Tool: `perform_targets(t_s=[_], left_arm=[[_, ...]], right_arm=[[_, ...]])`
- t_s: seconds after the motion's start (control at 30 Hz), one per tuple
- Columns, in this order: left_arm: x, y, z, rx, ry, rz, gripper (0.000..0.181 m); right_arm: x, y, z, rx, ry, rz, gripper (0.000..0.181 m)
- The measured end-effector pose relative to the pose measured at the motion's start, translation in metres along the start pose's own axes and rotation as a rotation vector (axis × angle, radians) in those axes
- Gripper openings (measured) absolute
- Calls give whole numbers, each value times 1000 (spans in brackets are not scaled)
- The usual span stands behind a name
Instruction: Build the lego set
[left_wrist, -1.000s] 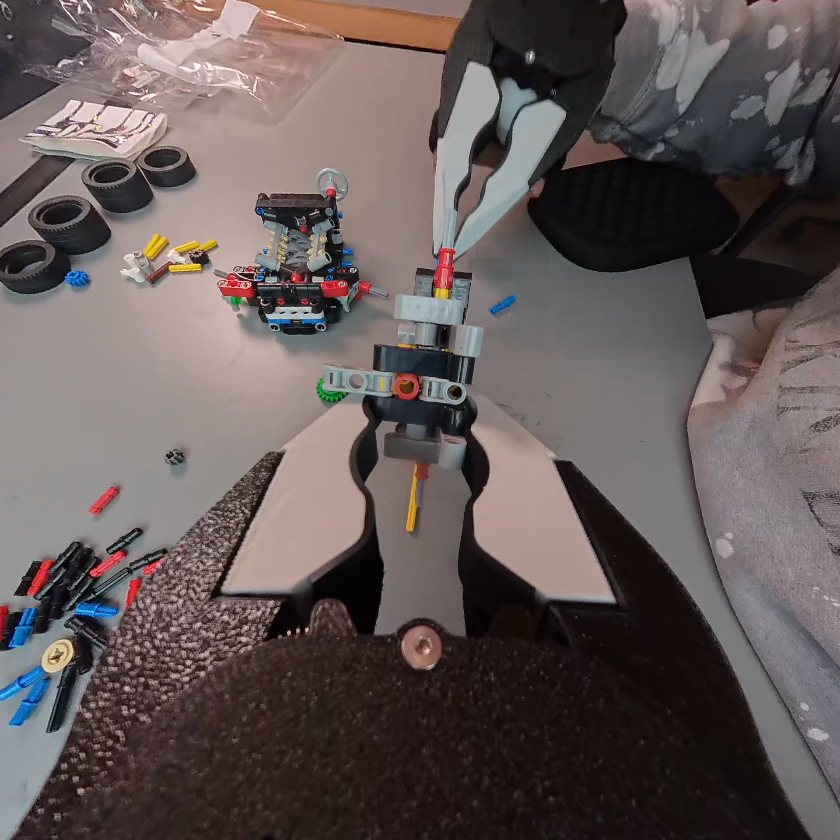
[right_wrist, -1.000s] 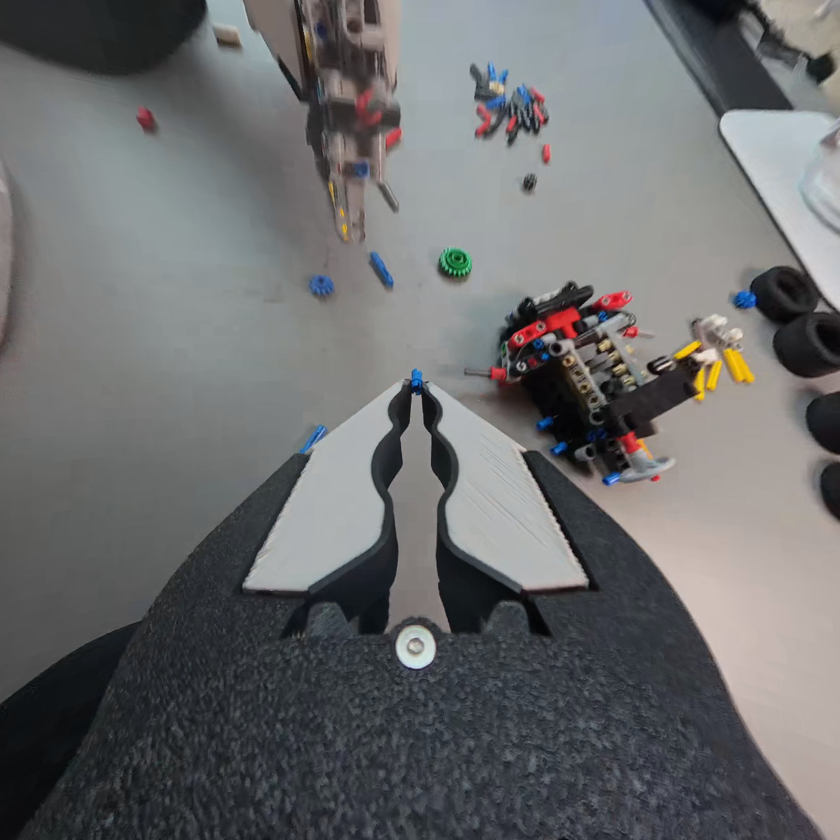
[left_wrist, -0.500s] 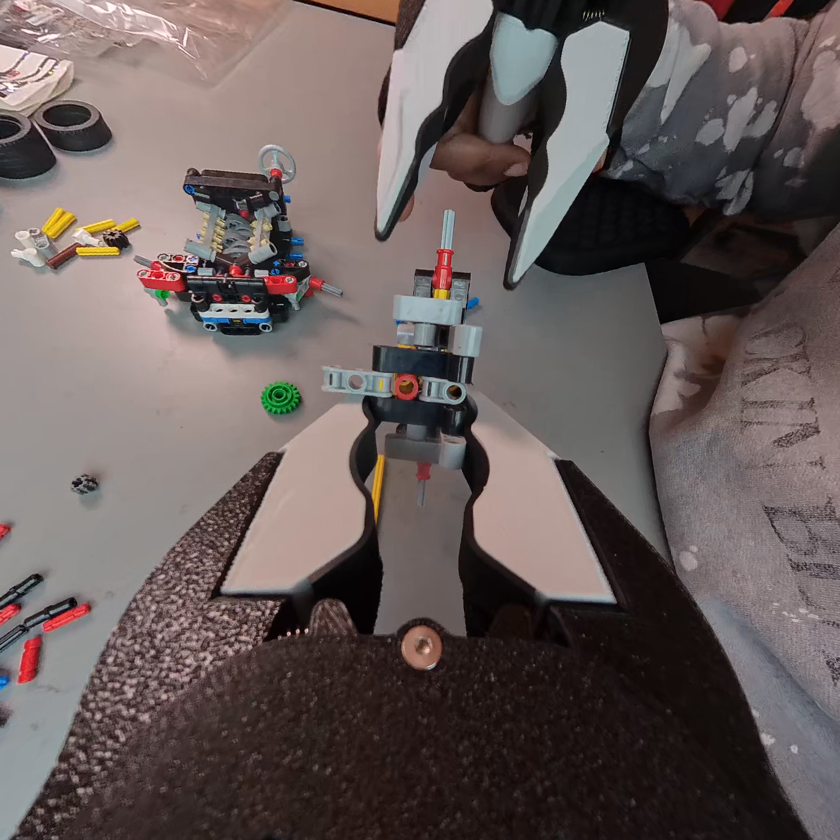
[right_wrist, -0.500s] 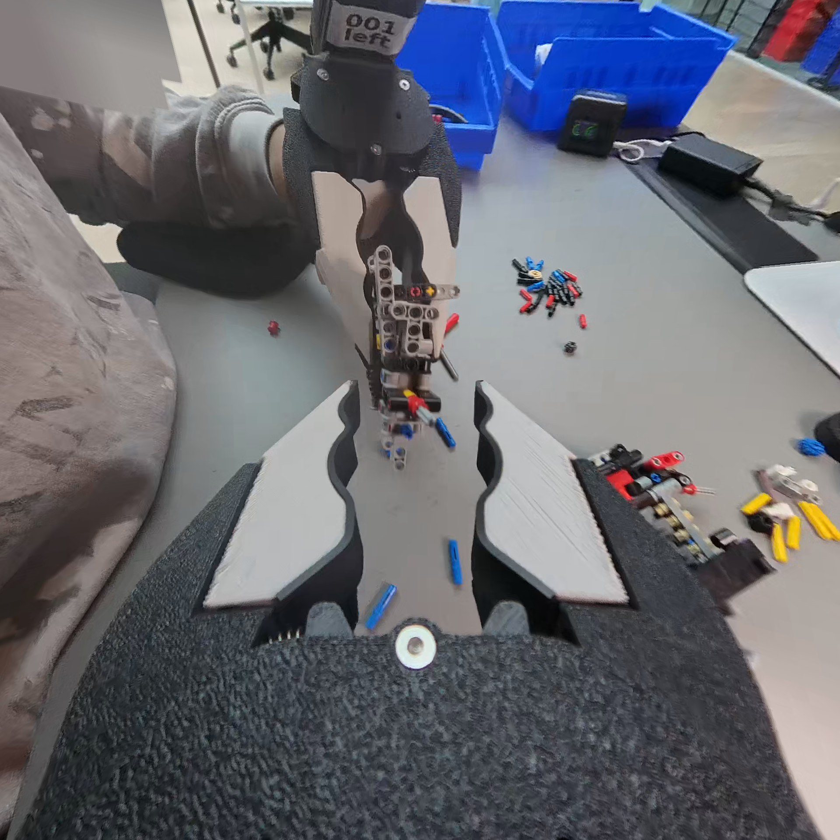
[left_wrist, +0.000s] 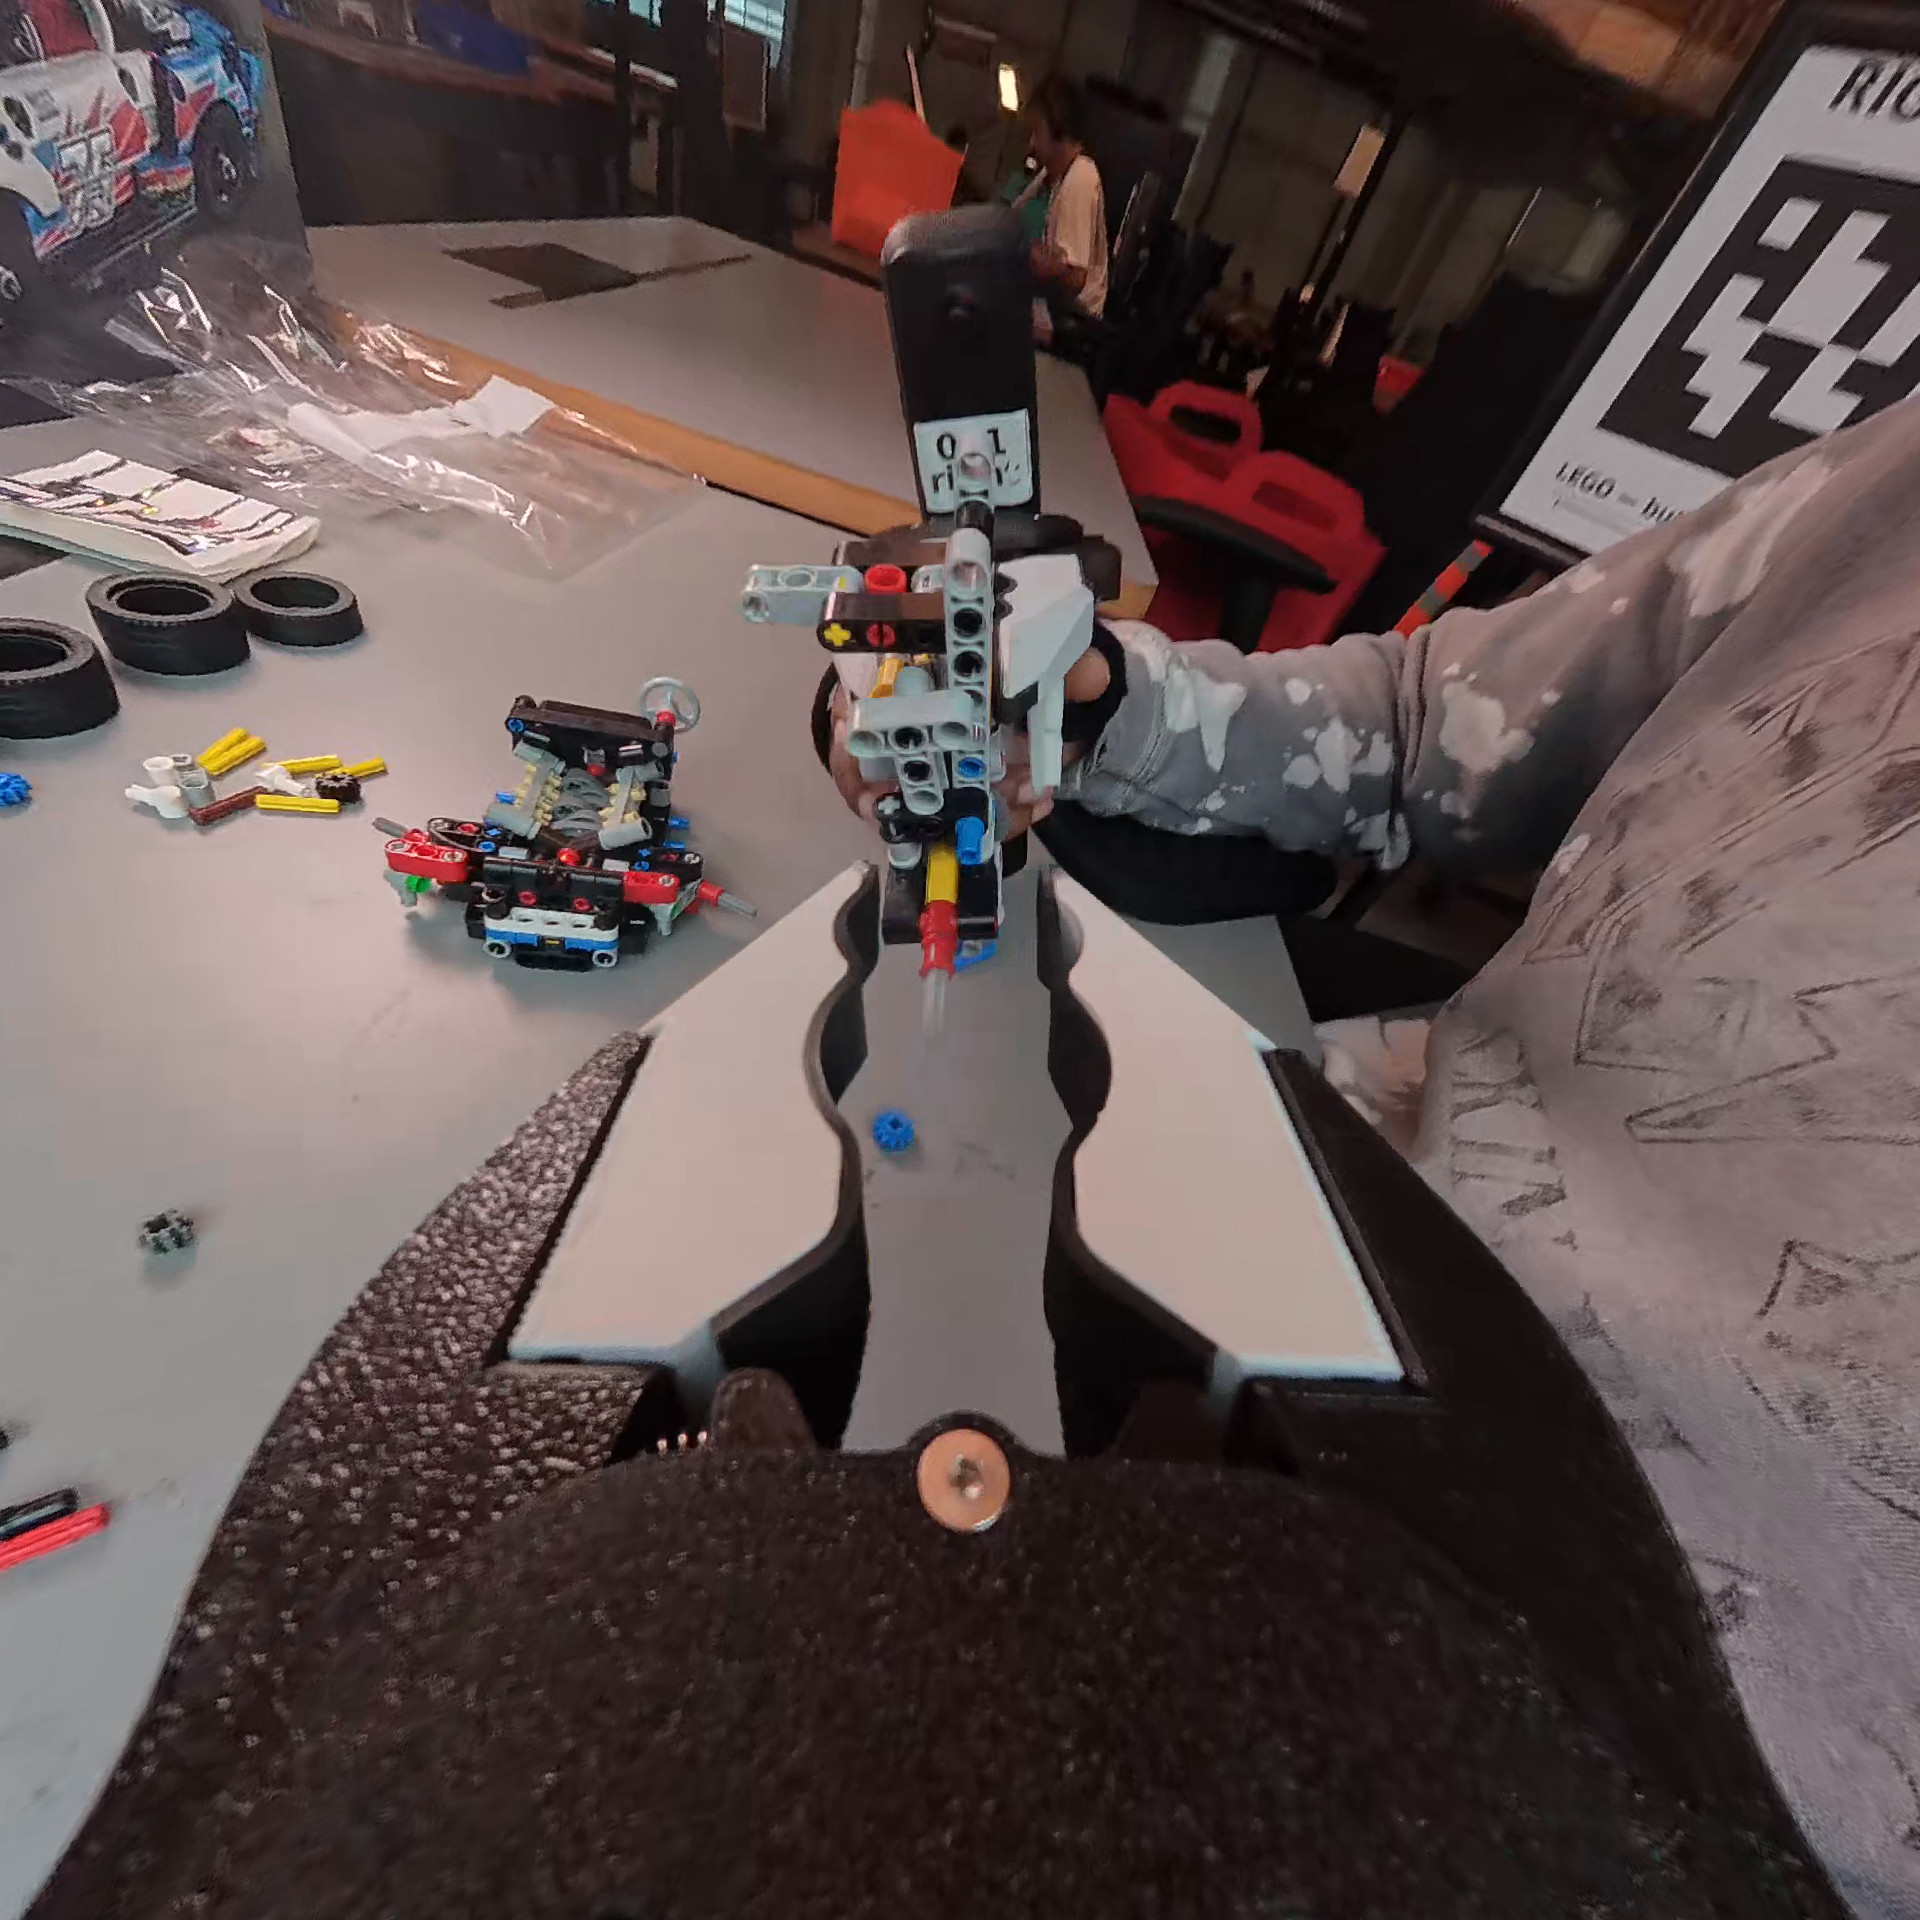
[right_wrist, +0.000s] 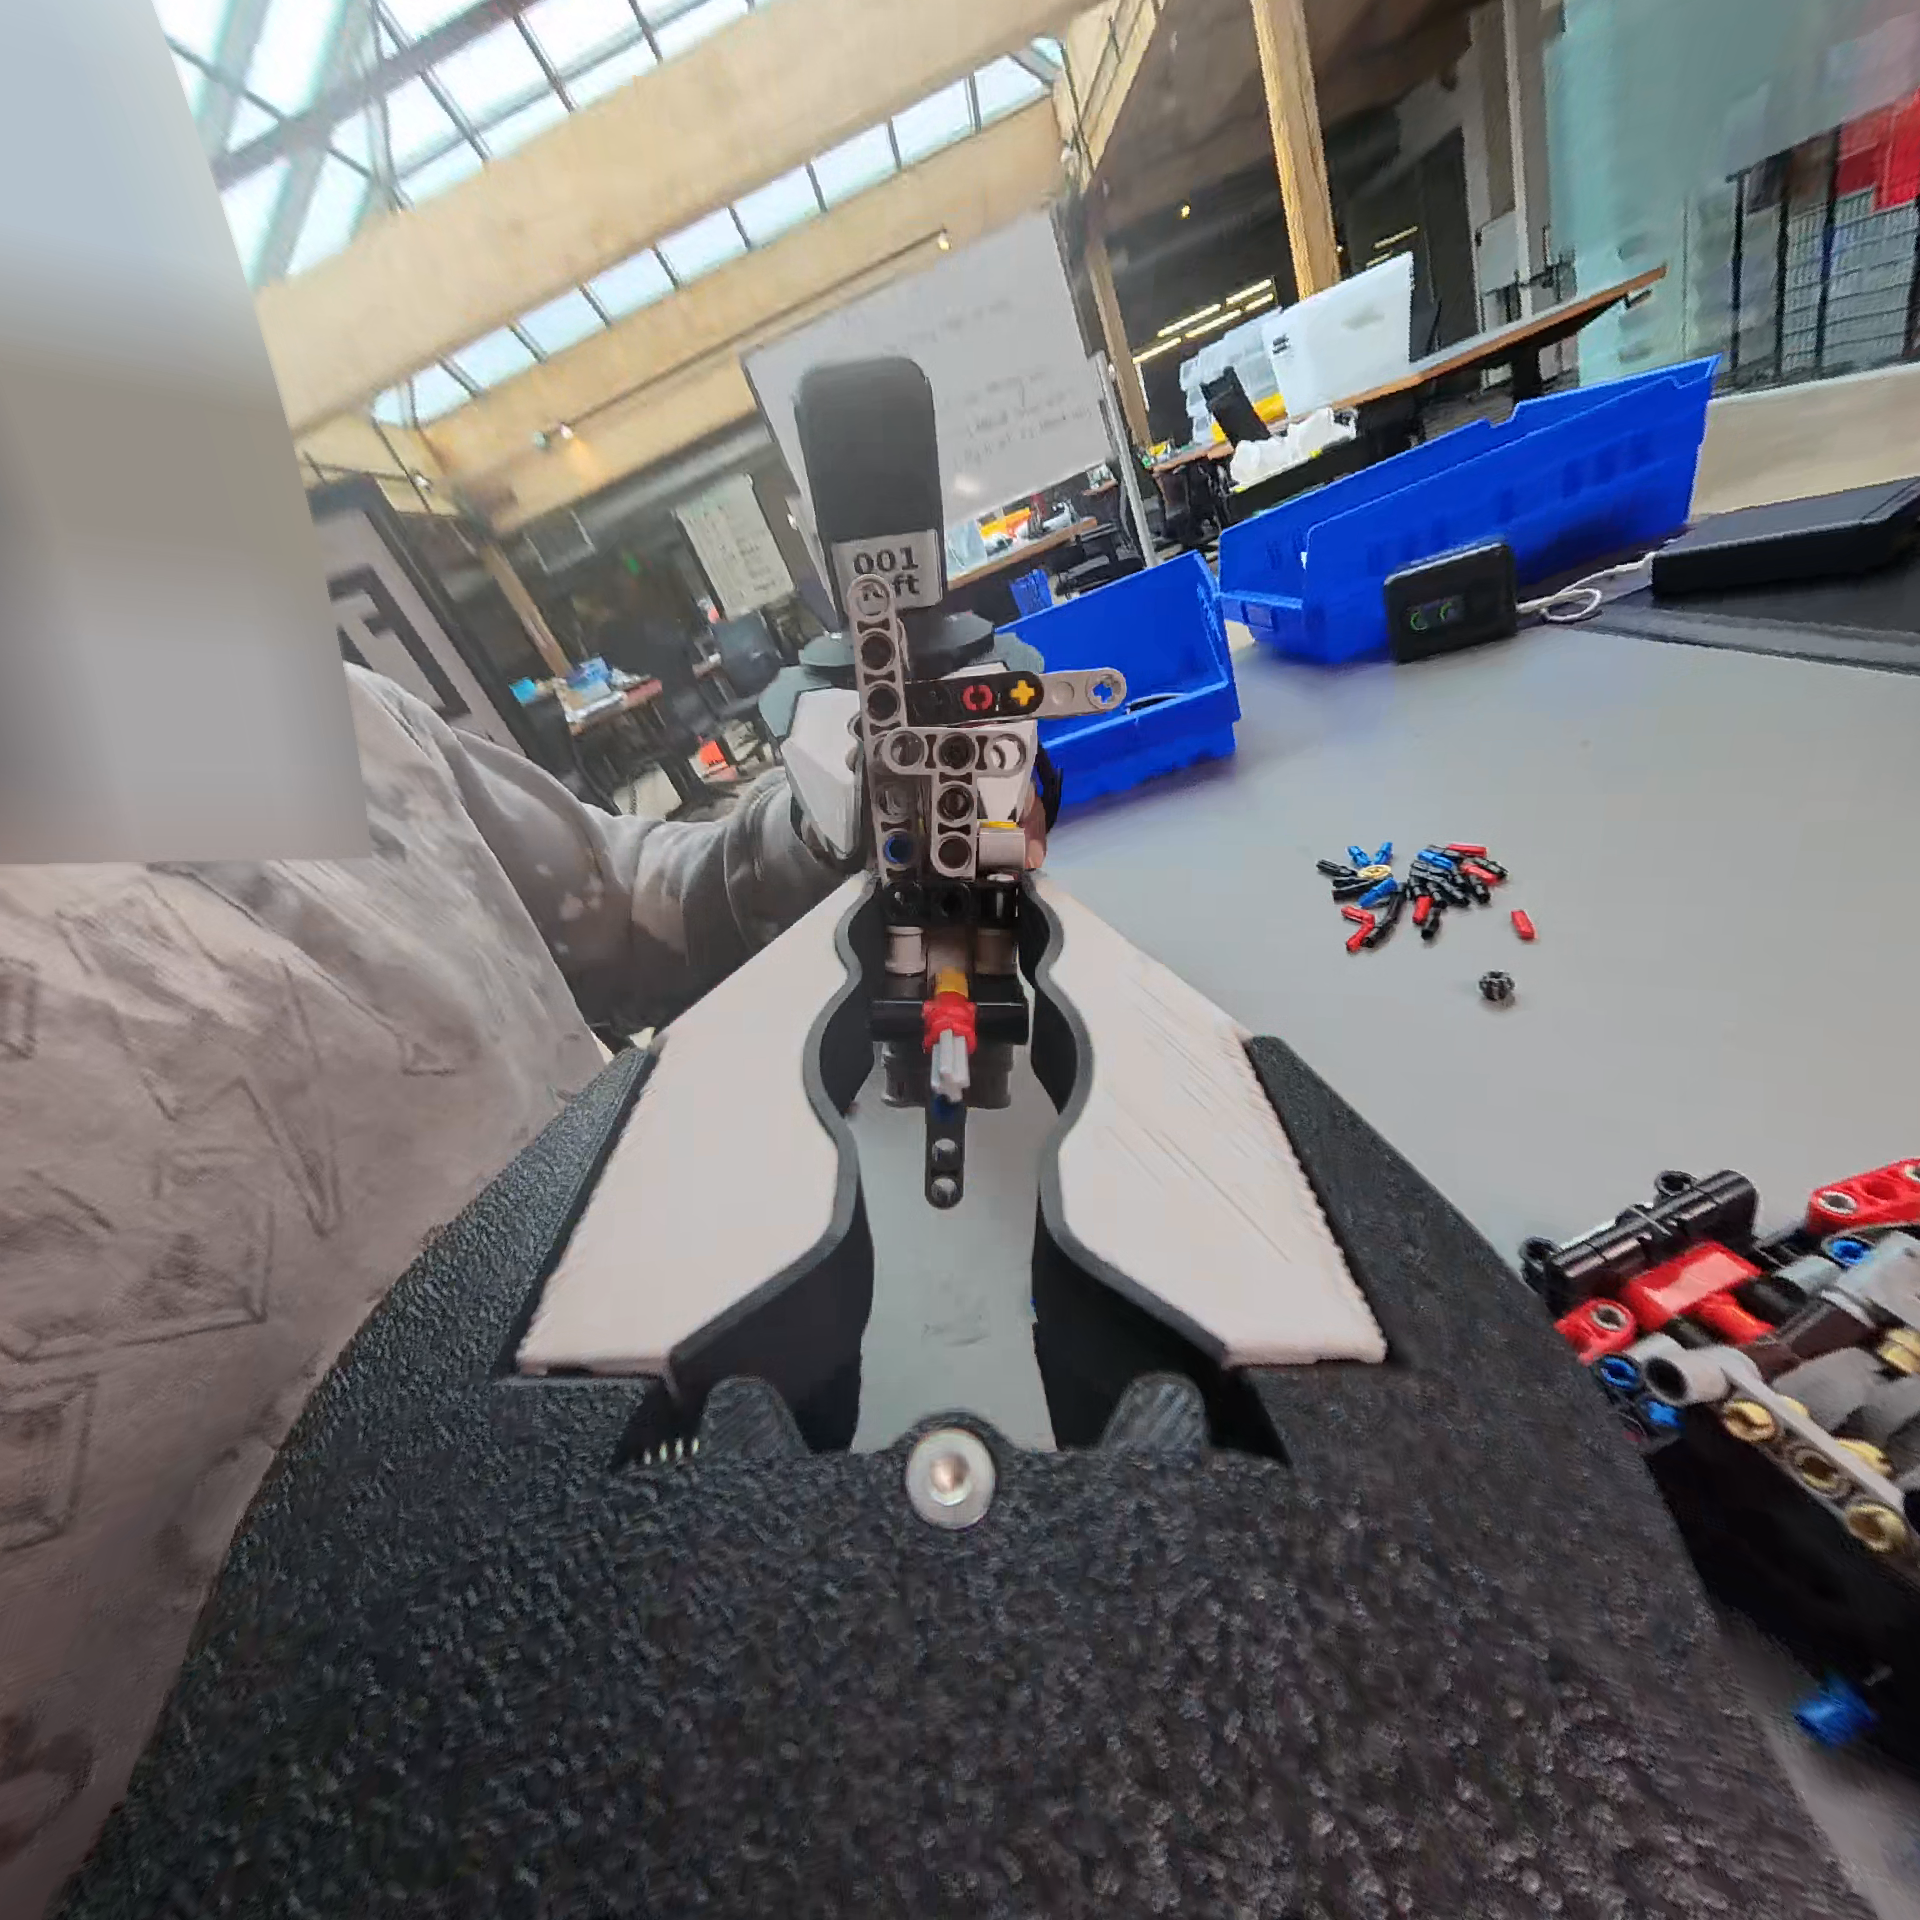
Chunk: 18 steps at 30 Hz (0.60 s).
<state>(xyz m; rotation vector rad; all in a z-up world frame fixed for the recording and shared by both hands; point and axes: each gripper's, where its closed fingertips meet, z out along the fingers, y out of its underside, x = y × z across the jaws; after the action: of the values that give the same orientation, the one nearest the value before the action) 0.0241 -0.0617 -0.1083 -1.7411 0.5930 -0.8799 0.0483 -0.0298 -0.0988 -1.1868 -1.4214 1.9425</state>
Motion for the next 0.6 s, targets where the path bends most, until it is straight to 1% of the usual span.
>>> perform_targets(t_s=[0.07, 0.23, 0.3, 0.4, 0.5, 0.57, 0.6], left_arm=[[2, -6, 0, 47, 27, -60, 19], [0, 1, 6, -9, -5, -24, 11], [0, 0, 5, -8, -14, -18, 3], [-1, 3, 6, -37, -34, 3, 2], [0, 2, 4, -38, -10, -15, 2], [-4, 1, -4, -27, -6, -28, 2], [-10, 0, -13, -11, -27, -38, 2]], right_arm=[[0, 0, 2, 9, -10, 14, 23], [-2, 0, 8, 18, -16, 11, 23], [1, 0, 8, 21, -2, 12, 23], [1, 0, 8, 10, 13, -20, 23], [-1, 1, 7, -8, 10, -42, 23], [1, -10, -4, 33, 7, -26, 22], [3, -22, -17, 77, 17, -19, 22]])
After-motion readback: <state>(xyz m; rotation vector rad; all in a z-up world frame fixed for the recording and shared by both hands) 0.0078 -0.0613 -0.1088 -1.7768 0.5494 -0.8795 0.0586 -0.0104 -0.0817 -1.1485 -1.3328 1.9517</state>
